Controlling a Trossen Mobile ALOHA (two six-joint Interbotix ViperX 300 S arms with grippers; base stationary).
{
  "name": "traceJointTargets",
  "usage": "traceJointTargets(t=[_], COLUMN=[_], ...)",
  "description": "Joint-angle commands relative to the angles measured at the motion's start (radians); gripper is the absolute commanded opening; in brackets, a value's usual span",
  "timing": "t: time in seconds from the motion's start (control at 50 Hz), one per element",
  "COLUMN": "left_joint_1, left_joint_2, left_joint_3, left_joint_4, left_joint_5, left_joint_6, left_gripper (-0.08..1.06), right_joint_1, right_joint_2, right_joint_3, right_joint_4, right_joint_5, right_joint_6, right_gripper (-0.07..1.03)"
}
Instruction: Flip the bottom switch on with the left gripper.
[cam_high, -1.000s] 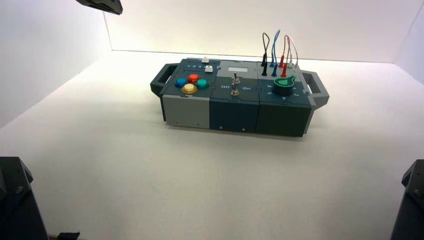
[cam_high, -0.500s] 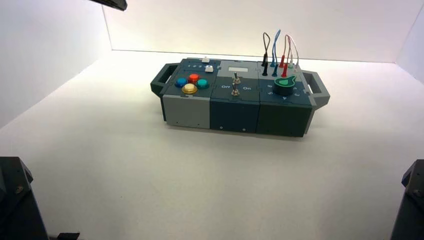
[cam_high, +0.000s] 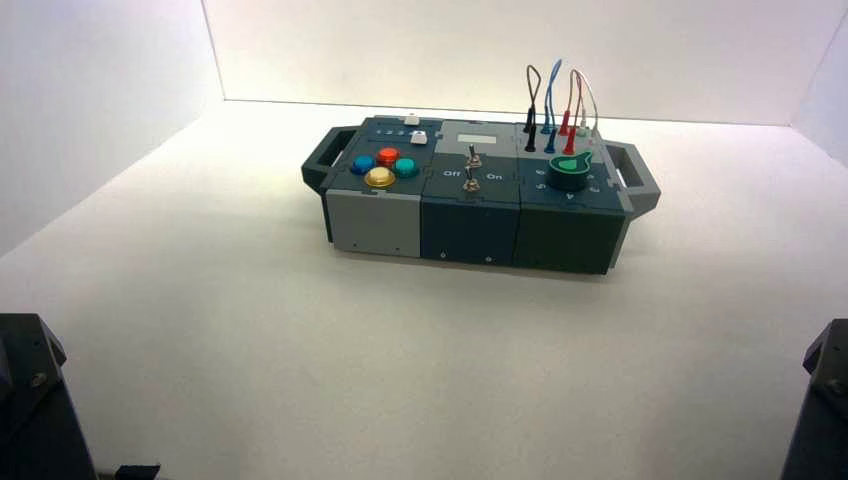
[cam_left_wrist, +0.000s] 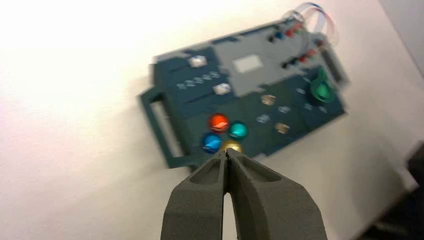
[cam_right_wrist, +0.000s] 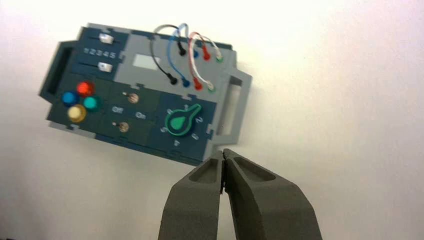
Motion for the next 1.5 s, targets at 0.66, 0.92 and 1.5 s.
traceJointTargets(t=[0.66,0.92,1.5], left_joint_1=[-0.213,-0.288,-0.391], left_joint_2=[0.235,0.321,0.545], left_joint_3=[-0.166,-0.253,-0.471], left_joint_4=[0.124,0.359,0.371], left_joint_5=[0.077,0.064,0.144], left_joint_6=[-0.233,-0.42,-0.548], left_gripper=[0.34,0.34,0.35], right_joint_1=[-0.152,-0.15,-0.146], right_joint_2=[0.218,0.308,0.549], right_joint_3=[-0.055,-0.083,-0.141], right_joint_4=[-0.083,-0.086,-0.012], right_joint_5=[0.029,0.005,-0.1], right_joint_6=[-0.011,-0.029,-0.055], right_gripper=[0.58,0.55,0.53])
